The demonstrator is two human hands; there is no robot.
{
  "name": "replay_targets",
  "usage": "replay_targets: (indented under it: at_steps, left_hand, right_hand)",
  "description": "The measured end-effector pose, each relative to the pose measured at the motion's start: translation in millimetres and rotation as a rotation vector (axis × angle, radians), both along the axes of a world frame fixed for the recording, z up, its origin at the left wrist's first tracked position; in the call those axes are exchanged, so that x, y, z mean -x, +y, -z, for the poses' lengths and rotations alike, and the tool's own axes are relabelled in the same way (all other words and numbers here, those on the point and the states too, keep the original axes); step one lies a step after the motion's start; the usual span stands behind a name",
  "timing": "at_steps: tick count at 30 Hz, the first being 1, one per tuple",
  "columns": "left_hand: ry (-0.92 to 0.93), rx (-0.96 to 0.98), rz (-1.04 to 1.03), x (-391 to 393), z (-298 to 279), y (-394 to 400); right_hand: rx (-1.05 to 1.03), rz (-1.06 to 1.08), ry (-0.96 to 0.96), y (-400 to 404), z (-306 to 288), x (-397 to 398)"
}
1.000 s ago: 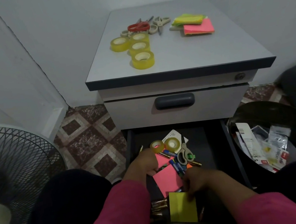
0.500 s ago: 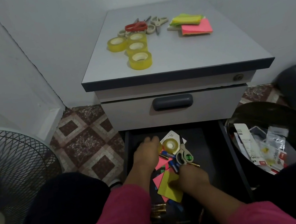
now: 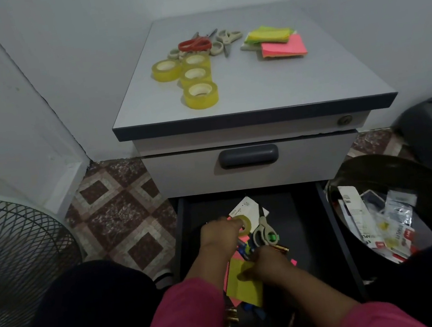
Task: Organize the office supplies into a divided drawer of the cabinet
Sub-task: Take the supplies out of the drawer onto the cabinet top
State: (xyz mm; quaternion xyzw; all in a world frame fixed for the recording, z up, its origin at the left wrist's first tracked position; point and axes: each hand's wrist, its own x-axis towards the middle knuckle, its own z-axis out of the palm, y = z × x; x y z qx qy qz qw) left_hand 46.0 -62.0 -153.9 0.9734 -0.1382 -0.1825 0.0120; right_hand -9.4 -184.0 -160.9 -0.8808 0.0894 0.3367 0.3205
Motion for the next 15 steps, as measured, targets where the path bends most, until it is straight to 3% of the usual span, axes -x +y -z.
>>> replay_targets:
  at_steps: [6,15]
  left_hand:
    - [0.044,0.188,-0.182,-2,-6,7]
    - [0.244,0.602,-0.498,8,-37,6]
  right_hand:
    - [-0.307,0.185,0.014,-17,-16,-4]
    - [-0.252,0.361,-0.055,-39,-30,-6]
